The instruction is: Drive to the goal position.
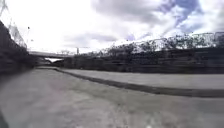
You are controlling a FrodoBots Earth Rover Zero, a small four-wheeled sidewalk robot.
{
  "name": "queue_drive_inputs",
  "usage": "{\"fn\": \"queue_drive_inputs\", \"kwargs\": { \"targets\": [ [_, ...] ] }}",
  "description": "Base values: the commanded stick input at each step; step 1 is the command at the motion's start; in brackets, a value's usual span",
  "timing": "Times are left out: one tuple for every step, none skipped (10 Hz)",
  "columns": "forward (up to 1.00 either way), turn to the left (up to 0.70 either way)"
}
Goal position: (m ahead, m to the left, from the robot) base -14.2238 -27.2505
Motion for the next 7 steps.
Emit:
{"fn": "queue_drive_inputs", "kwargs": {
  "targets": [
    [0.00,-0.45],
    [0.00,-0.45],
    [0.00,-0.45],
    [0.00,-0.45],
    [0.00,-0.45],
    [0.00,-0.45],
    [0.00,-0.45]
  ]
}}
